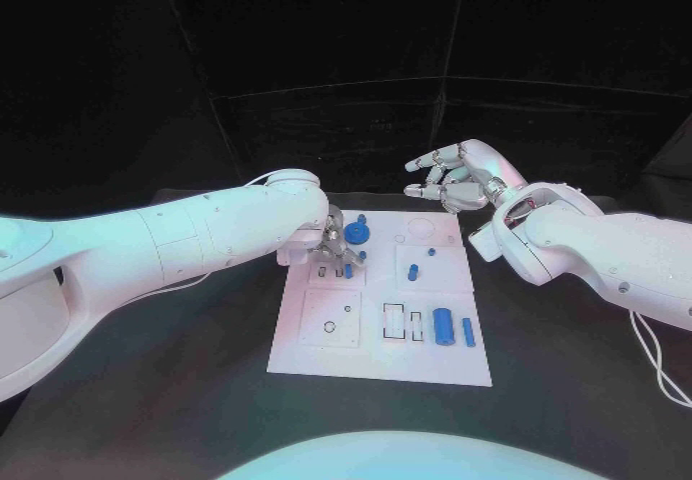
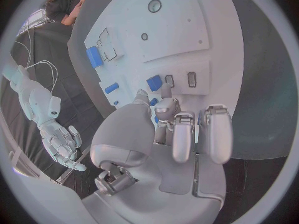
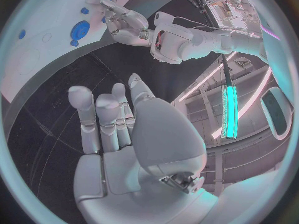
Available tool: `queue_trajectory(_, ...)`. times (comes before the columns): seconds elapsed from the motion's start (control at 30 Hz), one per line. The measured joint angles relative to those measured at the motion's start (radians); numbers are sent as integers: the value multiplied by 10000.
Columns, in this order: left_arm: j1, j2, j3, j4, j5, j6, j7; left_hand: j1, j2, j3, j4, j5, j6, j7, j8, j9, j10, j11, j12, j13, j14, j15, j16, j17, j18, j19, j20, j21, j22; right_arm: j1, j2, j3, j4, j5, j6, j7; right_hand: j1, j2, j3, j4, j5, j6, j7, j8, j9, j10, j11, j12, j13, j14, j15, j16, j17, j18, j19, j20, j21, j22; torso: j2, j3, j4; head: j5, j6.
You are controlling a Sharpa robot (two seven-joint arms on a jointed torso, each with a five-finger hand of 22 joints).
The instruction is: Assemble the parts on the task board
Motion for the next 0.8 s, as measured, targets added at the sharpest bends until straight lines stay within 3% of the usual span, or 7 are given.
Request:
queue_trajectory(0.27, -18, 89, 0, -69, -5, 125, 0, 131, 41, -18, -18, 0, -72, 0, 40, 74, 0, 0, 0, -9, 0, 1, 0, 0, 0, 0, 0, 0, -1, 0, 36, 0, -22, 2, -17, -12, 0, 0, 0, 0, 60, 0, 0, 0, 0, -35, 36, -64, -59, 0, 0, -11, 0, 1, -34, -35, -39, -32, 0, 3, 0, -62, -28)
queue_trajectory(0.8, -50, 166, -1, -145, -12, 358, 1, 575, 91, 152, -292, 1, -250, 36, 194, 303, -1, 1, 0, 18, 0, 1, 0, -1, 0, -1, 1, 10, -1, -1, 104, 0, -63, 4, -27, -43, 0, 0, -26, 27, 59, -35, 35, 0, -8, -70, 0, -64, -68, 0, 0, -58, -26, 1, -34, -35, -83, -80, 2, 2, 1, -3, -83)
